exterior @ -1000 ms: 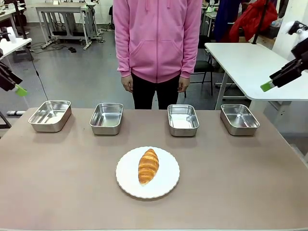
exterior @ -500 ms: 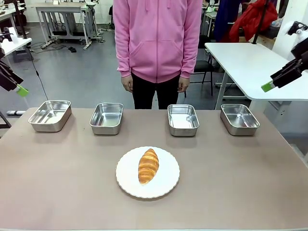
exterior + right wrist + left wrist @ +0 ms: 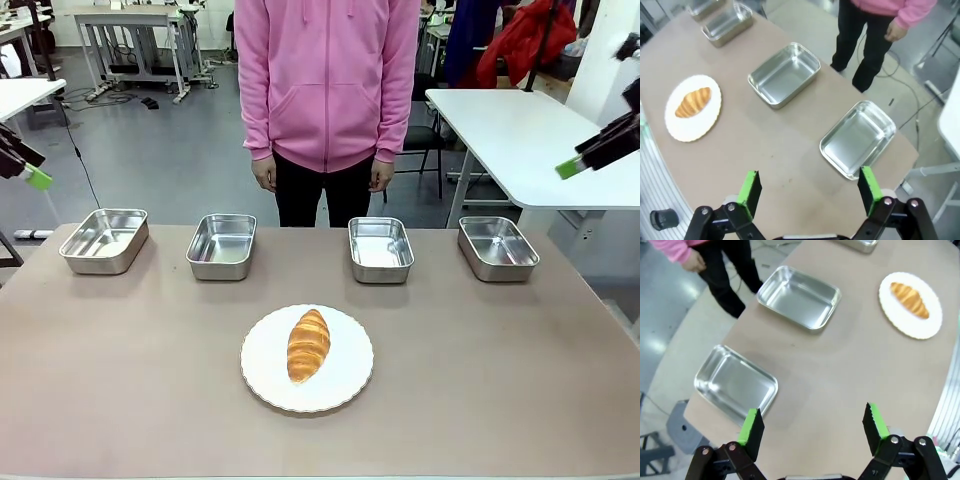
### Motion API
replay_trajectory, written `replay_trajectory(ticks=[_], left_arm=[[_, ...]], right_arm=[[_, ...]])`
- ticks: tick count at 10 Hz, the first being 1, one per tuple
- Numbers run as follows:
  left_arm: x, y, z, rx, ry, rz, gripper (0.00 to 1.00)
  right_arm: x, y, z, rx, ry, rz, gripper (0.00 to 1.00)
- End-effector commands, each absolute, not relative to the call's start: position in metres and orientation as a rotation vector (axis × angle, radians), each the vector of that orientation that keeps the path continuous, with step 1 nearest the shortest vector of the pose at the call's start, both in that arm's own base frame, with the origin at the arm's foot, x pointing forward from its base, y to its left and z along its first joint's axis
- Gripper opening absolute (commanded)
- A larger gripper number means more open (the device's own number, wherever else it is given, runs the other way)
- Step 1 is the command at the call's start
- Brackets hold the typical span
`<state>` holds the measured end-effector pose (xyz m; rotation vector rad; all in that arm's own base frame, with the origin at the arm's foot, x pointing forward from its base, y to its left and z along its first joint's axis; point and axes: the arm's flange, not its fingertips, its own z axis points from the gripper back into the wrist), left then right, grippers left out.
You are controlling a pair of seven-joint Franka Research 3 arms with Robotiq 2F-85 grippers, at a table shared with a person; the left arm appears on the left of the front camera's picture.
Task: Place the bread in the container.
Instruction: Place the Butter Roll into the Airtight Container indicated by the human.
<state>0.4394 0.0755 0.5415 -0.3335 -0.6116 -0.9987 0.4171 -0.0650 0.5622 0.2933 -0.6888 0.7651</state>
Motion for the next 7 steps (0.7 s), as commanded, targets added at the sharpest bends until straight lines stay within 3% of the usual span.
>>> replay_trajectory(ticks=[1, 7], left_arm=[[0.439, 0.095, 0.546, -0.448, -0.679, -1.021, 1.0], [0.429, 0.109, 0.562, -0.546, -0.826, -0.981, 1.0]], right_arm=[[0.418, -0.093, 0.575, 0.386, -0.757, 0.789, 1.0], [0.414, -0.122, 0.592, 0.445, -0.84, 0.757, 1.0]])
